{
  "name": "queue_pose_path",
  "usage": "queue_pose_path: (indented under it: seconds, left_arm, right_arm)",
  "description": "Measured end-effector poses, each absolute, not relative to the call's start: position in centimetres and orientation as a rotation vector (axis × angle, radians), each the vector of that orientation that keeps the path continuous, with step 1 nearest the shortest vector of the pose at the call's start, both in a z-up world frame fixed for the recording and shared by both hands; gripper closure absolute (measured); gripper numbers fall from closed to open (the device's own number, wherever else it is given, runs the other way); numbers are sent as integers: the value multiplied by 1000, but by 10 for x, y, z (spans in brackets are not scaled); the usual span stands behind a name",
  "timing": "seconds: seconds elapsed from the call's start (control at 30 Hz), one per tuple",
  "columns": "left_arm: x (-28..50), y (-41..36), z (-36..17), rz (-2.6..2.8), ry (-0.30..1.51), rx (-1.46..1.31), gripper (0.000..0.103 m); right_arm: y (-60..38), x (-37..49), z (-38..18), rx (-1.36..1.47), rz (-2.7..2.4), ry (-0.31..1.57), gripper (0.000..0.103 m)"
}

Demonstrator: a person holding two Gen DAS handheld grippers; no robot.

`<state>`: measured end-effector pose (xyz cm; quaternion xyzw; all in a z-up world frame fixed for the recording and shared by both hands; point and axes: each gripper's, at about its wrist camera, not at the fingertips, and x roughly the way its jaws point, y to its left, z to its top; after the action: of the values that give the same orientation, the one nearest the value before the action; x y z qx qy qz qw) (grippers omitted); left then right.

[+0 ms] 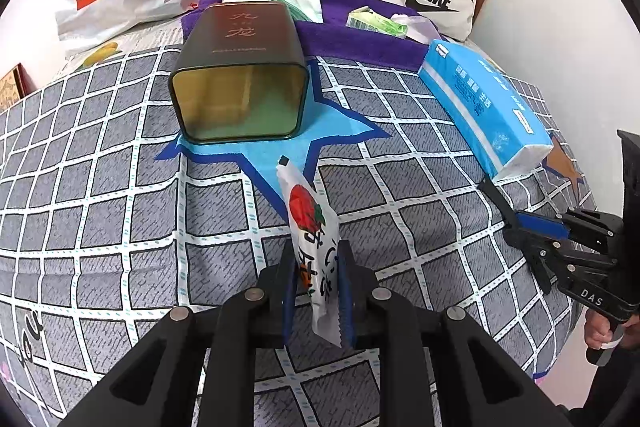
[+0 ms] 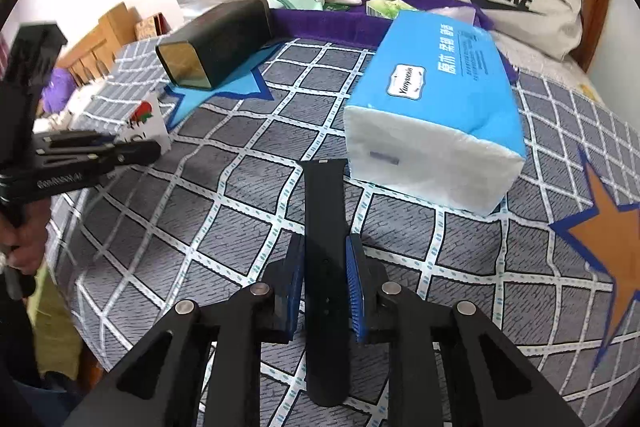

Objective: Organize soft objects
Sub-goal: 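Carry the snack packet with the left tool while the right tool carries the strap to the towel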

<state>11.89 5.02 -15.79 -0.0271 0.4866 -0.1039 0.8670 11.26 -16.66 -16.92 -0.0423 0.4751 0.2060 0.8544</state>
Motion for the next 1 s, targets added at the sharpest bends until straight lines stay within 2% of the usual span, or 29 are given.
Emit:
queue_pose_path:
  seconds: [0.5, 1.0]
  left_arm:
    - [122, 51, -159, -216, 1023, -77, 82]
    - [119, 54, -147, -241, 1023, -83, 85]
  right_arm:
    - [-173, 112, -172, -35, 453, 992, 81]
    - [-168, 107, -157, -9, 452, 997, 82]
